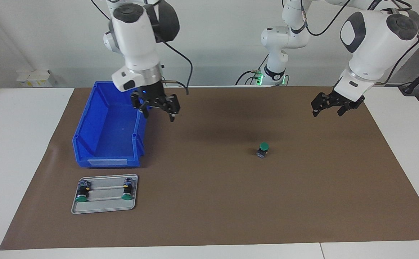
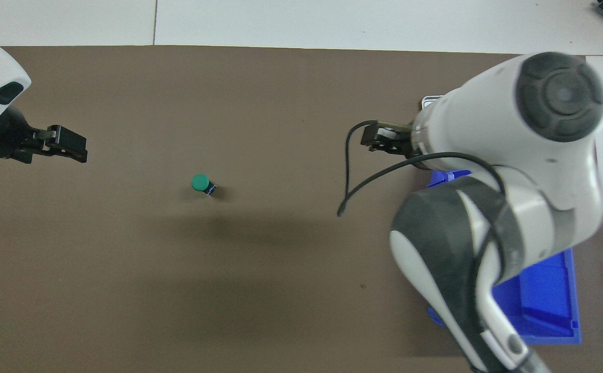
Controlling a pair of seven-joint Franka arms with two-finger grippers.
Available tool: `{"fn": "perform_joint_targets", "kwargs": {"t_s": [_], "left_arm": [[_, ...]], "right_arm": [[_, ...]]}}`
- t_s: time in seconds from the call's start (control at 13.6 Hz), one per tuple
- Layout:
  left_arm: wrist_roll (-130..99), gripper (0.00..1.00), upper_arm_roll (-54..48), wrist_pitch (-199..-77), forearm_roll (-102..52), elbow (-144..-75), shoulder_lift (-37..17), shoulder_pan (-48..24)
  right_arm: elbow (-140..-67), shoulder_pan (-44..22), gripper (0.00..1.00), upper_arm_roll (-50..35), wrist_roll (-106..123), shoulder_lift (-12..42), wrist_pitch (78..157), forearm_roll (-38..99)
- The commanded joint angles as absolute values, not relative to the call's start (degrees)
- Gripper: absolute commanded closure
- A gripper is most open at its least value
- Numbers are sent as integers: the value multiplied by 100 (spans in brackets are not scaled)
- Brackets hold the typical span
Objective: Place and press button with both arms
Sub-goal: 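Raise the left gripper away while the right gripper reaches the button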
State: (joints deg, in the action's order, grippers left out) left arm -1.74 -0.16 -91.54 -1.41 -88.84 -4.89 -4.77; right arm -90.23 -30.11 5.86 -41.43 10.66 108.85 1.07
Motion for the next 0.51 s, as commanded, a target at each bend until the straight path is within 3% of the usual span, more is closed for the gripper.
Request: {"fn": "perform_joint_targets", "kwargs": {"t_s": [0.0,0.44], "left_arm": [[-149,2,-35,-8991,-62,-8921,-326,-492],[-141,1,-53,-8965,-62,-9439,-36,-562]], "right_arm": [[-7957,-3566,0,615,-5015,2246,11204,158],[-6269,-4613,0,650,-6696,4189,11908,79]]}}
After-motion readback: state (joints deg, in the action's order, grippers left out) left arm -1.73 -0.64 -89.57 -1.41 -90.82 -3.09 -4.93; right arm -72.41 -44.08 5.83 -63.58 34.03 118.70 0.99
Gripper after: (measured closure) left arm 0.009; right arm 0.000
